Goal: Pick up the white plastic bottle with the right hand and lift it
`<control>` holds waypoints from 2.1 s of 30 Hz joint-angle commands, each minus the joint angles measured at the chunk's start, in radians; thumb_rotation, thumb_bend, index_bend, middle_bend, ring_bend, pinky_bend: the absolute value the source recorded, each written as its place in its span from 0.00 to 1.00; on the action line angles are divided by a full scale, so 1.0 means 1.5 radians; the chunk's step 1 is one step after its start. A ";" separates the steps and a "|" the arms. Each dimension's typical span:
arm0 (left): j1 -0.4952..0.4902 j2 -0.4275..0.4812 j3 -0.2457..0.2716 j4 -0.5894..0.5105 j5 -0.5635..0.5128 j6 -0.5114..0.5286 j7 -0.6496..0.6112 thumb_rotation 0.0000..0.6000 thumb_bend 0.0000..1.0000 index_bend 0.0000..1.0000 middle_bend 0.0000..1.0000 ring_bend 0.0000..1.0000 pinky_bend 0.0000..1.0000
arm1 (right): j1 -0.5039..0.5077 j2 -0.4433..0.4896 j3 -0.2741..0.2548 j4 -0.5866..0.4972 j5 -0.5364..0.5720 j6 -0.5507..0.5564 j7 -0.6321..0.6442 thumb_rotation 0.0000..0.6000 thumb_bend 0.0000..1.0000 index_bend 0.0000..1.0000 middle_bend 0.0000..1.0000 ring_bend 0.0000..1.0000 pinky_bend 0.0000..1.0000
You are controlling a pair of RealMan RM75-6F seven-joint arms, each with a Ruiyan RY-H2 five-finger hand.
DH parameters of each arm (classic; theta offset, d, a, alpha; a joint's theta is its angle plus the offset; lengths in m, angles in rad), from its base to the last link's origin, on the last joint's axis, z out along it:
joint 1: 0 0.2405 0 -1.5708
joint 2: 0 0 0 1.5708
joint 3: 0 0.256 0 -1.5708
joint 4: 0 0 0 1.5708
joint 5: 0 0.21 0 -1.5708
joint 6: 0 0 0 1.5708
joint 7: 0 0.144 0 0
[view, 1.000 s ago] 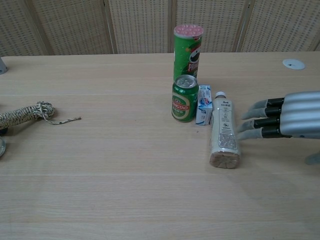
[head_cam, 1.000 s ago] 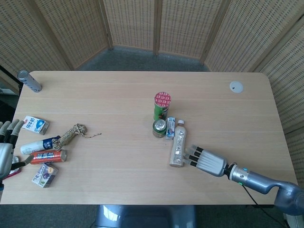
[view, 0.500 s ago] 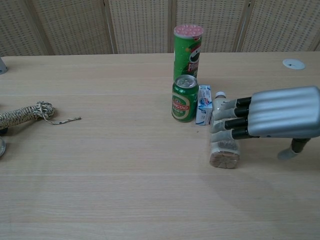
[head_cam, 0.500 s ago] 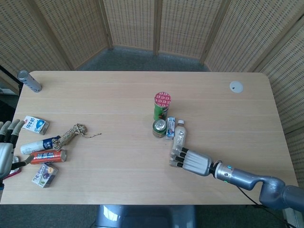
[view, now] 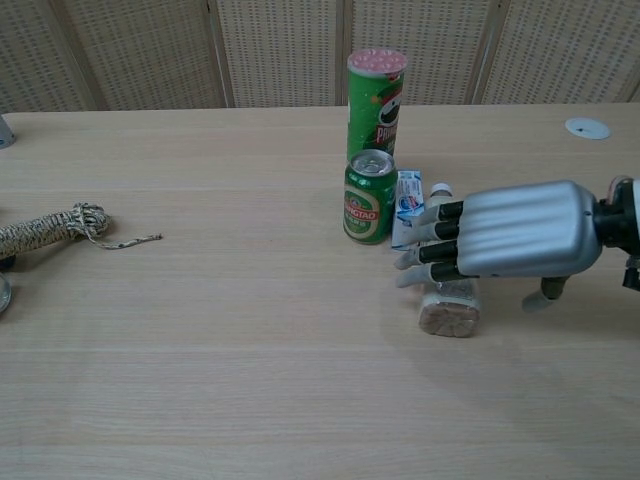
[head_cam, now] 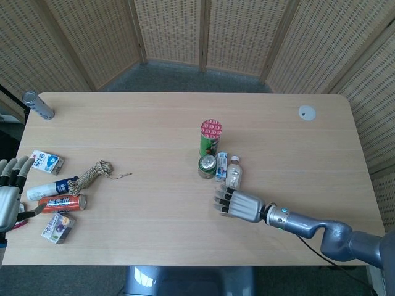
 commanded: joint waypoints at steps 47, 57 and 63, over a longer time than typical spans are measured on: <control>-0.002 0.007 0.002 -0.011 0.004 -0.012 -0.025 1.00 0.00 0.00 0.00 0.00 0.00 | -0.046 -0.057 -0.066 0.169 0.019 0.198 0.068 1.00 0.06 0.75 0.74 0.41 0.24; -0.001 0.013 0.005 -0.020 0.012 -0.009 -0.036 1.00 0.00 0.00 0.00 0.00 0.00 | -0.060 0.001 -0.054 0.131 0.031 0.243 0.067 1.00 0.06 0.79 0.82 0.50 0.32; 0.000 0.018 0.007 -0.025 0.019 -0.007 -0.044 1.00 0.00 0.00 0.00 0.00 0.00 | -0.070 0.068 -0.042 0.069 0.035 0.282 0.060 1.00 0.06 0.80 0.83 0.52 0.34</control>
